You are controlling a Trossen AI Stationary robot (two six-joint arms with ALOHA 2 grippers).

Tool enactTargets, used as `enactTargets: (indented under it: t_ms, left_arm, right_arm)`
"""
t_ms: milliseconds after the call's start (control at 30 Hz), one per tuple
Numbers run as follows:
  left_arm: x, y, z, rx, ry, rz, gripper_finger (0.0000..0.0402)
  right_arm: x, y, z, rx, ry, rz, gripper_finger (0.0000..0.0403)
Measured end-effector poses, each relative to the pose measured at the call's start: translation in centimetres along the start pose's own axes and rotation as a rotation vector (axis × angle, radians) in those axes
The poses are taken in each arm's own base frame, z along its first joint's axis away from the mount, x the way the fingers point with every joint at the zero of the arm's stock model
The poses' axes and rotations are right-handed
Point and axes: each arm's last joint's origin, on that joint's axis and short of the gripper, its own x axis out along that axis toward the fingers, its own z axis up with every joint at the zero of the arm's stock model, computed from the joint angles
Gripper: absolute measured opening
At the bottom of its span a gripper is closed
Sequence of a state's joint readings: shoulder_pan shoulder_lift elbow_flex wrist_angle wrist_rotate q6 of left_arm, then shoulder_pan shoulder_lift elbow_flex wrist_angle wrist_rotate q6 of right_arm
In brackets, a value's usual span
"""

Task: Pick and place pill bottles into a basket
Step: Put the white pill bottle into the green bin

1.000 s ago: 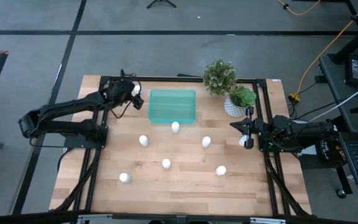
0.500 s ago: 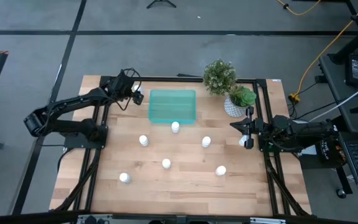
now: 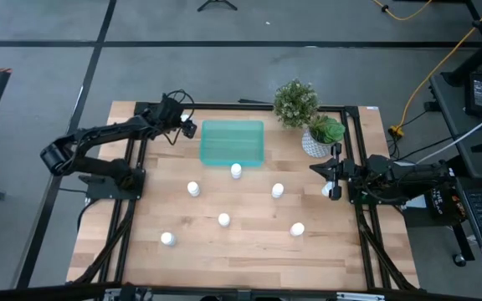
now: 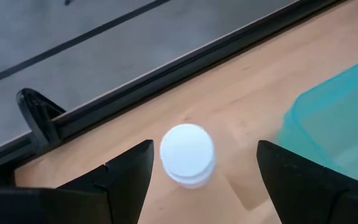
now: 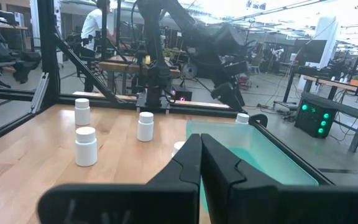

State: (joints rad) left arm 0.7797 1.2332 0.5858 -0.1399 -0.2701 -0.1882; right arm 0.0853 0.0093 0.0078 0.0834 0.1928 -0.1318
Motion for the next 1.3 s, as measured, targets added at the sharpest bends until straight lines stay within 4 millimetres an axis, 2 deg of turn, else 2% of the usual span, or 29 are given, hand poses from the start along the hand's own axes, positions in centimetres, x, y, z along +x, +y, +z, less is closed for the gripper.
enactTargets:
  t_ms: [400, 600, 1300]
  left_arm:
    - [1.6, 0.8, -0.3, -0.03, 0.045, 0.038, 0.0279]
    - [2.4, 0.7, -0.1, -0.025, 0.021, -0.016, 0.0278]
    - [2.5, 0.8, -0.5, -0.012, 0.063, -0.002, 0.0278]
  right_arm:
    - [0.0, 0.0, 0.0, -0.002, 0.0, 0.0, 0.001]
    - [0.0, 0.0, 0.0, -0.003, -0.001, 0.001, 0.001]
    - [0.0, 0.0, 0.0, -0.003, -0.001, 0.001, 0.001]
